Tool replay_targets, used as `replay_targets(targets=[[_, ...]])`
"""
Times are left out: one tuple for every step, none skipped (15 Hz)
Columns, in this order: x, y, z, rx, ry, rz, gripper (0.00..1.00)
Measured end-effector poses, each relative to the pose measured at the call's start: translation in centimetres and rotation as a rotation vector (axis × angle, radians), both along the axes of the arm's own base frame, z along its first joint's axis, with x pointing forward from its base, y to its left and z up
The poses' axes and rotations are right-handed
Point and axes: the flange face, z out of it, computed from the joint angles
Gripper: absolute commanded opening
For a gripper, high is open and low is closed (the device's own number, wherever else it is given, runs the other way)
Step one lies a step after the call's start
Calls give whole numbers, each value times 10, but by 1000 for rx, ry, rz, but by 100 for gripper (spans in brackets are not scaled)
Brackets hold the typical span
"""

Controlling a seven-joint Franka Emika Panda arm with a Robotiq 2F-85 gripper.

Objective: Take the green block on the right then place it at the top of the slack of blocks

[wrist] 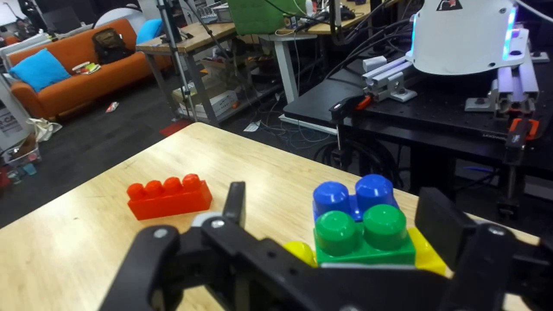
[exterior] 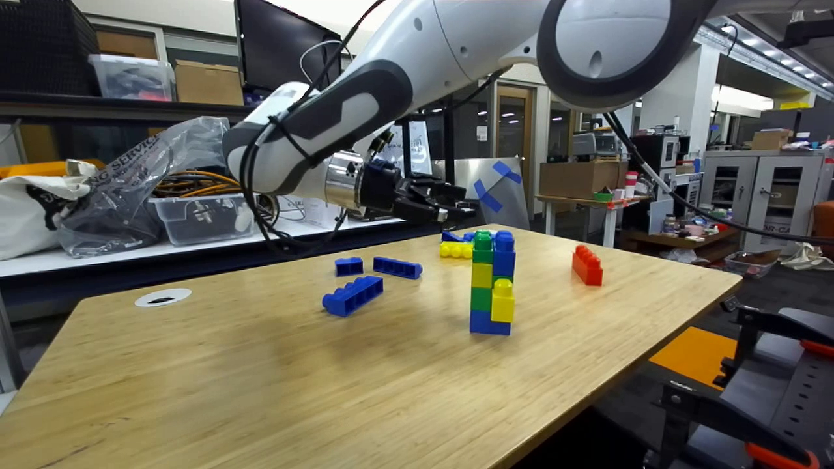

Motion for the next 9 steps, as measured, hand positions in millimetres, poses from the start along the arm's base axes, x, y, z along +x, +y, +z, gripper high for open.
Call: replay_targets(targets=[[5,3,19,3,-40,6,100],[10,5,38,10,-83,12,100],[14,7,58,18,-123,17,100],[18,9,77,27,-165,25,100],[23,10,93,36,-207,38,100],[27,12,106,47,-245,55,100],[32,13,117,58,-280,72,100],[35,14,126,69,-309,87,100],[39,15,134,82,-335,101,100]])
